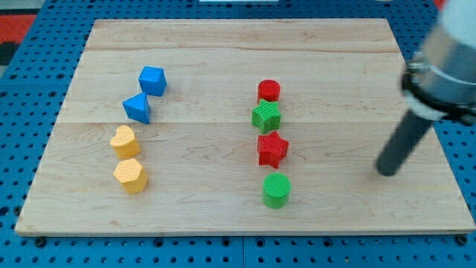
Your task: Move the red star away from the center of the green blocks
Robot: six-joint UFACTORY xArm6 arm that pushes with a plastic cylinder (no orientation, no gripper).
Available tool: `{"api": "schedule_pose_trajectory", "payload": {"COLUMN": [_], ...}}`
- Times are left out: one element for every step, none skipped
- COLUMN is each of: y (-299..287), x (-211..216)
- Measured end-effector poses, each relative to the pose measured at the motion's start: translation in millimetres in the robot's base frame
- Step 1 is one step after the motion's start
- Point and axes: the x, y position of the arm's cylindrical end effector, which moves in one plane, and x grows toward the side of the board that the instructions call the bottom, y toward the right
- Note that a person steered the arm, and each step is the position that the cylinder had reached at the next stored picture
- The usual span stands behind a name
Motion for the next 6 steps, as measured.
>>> {"api": "schedule_pose_trajectory", "payload": {"y": [-68, -118, -122, -147, -173, -181], "x": [-19, -33, -1, 0, -37, -80]}}
